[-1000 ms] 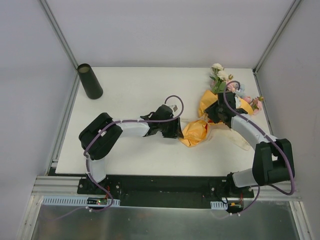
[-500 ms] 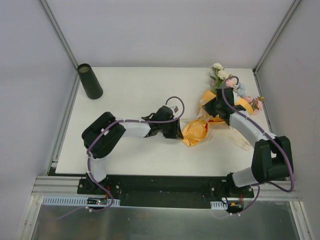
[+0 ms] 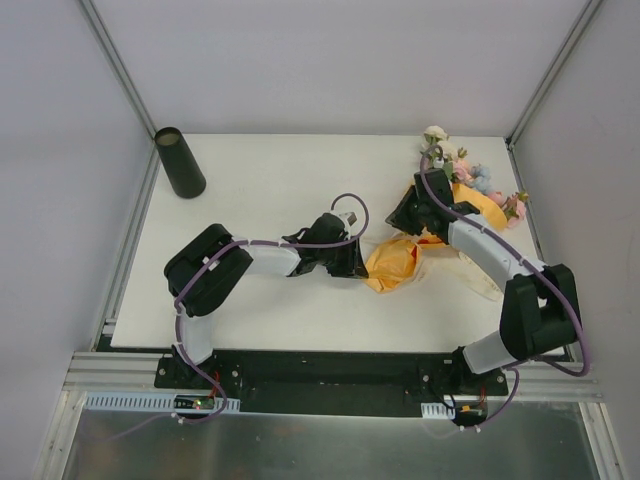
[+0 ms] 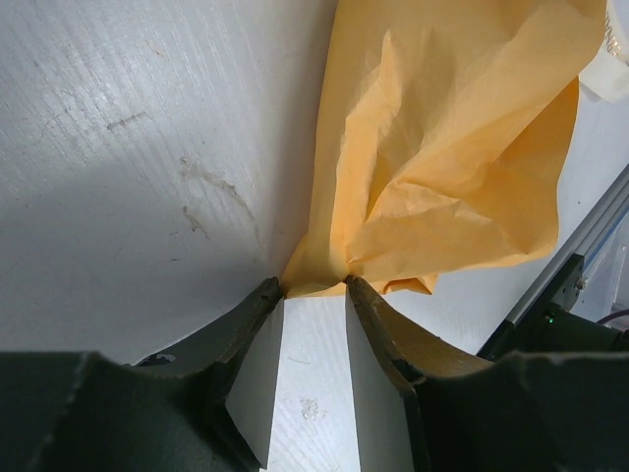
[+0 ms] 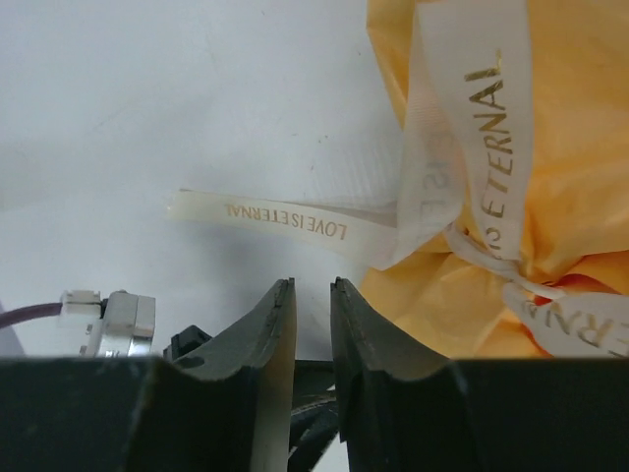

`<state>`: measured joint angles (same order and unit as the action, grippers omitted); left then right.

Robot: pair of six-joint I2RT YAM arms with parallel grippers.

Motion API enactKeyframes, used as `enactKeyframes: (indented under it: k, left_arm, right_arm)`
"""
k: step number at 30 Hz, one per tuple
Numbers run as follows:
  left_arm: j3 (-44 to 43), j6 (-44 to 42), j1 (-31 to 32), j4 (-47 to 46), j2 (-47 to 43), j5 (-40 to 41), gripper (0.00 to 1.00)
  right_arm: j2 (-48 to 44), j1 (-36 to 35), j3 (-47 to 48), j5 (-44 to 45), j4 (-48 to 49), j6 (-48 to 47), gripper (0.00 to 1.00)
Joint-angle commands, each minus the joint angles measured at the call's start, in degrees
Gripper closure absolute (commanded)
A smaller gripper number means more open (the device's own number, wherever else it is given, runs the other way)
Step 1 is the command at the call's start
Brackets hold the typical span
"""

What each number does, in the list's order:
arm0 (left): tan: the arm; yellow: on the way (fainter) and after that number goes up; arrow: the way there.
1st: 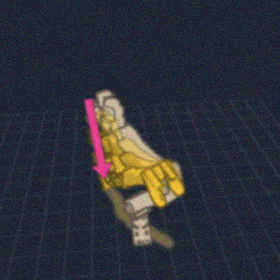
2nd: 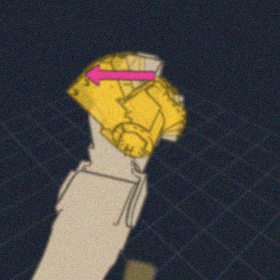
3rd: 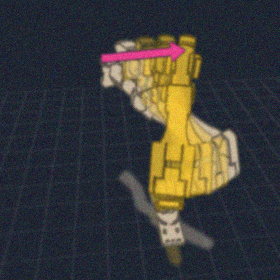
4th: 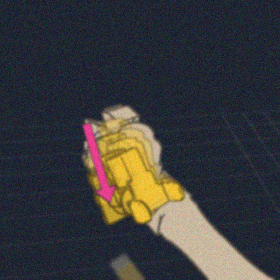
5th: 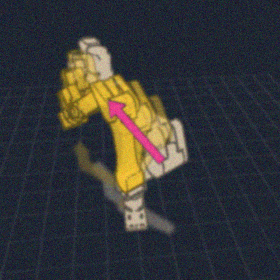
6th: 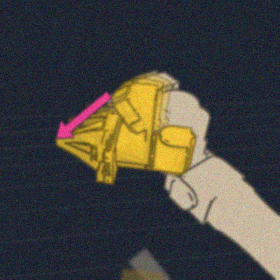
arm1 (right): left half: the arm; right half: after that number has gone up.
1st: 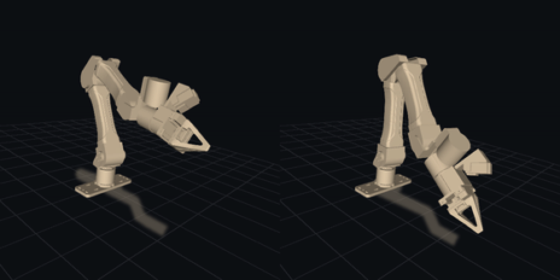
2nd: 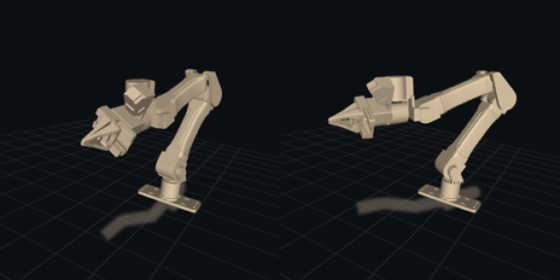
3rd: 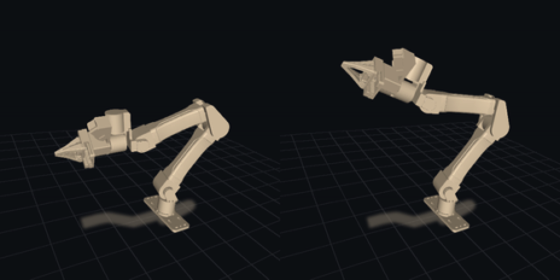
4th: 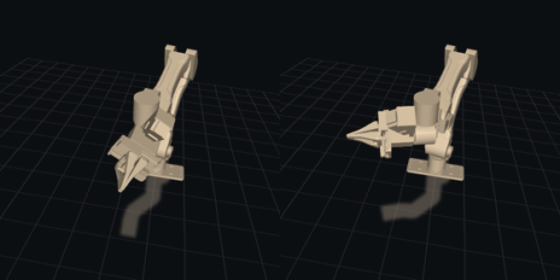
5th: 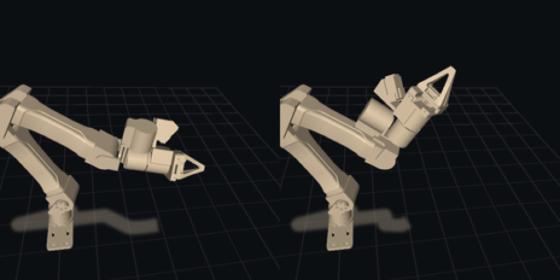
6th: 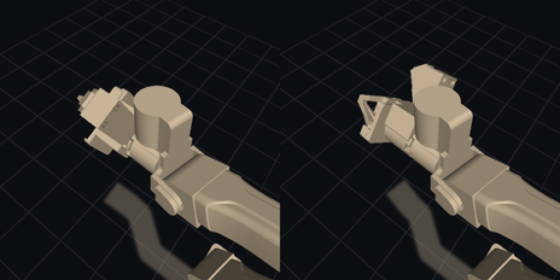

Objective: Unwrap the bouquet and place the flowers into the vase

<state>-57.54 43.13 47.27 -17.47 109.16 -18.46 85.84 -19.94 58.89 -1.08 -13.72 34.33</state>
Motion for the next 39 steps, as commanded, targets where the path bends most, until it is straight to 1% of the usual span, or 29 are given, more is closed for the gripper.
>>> enactKeyframes:
  k: [1, 6, 8, 10, 13, 16, 19, 25, 29, 33, 39]
  left_arm:
    - [1.11, 0.11, 0.2, -0.02, -0.8, 0.88, 0.65]
    - [0.85, 0.55, 0.28, -0.02, -0.01, 0.53, 0.65]
    - [1.02, 0.72, 0.28, -0.02, 0.0, 0.62, 0.65]
    - [1.2, 0.72, 0.28, -0.02, -0.09, 0.88, 0.64]
    - [0.94, 1.25, 0.2, -0.1, 0.08, 0.97, 0.64]
    - [0.5, 1.6, 0.28, -0.1, 0.52, 0.53, 0.64]
    - [0.41, 1.78, 0.28, -0.1, 0.79, 0.53, 0.64]
    - [0.58, 1.95, 0.28, -0.02, 0.79, 0.97, 0.64]
    - [0.32, 2.04, 0.28, -0.1, 0.96, 1.05, 0.64]
    - [0.15, 1.95, 0.2, -0.02, 1.14, 1.06, 0.64]
    - [0.32, 1.78, 0.28, -0.1, 1.14, 0.79, 0.64]
  right_arm:
    - [-3.4, 1.66, 5.35, 4.16, -8.87, -15.15, 0.72]
    - [-2.26, 6.14, 7.02, 1.7, -9.32, -20.08, 0.71]
    - [-0.77, 7.81, 7.55, -2.33, -8.79, -21.84, 0.72]
    - [1.51, 8.95, 8.6, -4.79, -9.66, -23.68, 0.72]
    - [3.8, 9.66, 9.75, -5.6, -12.73, -25.44, 0.71]
    - [4.16, 9.66, 8.7, -7.35, -13.53, -25.98, 0.71]
    - [4.77, 9.66, 7.56, -8.58, -14.23, -26.5, 0.77]
    - [5.21, 9.66, 6.76, -8.5, -16.6, -27.21, 0.8]
    - [3.81, 9.4, 6.15, -6.74, -17.93, -27.56, 0.8]
    - [3.89, 9.13, 7.99, -5.16, -19.77, -29.22, 0.76]
    - [4.59, 7.91, 12.11, -7.71, -19.86, -33.61, 0.74]
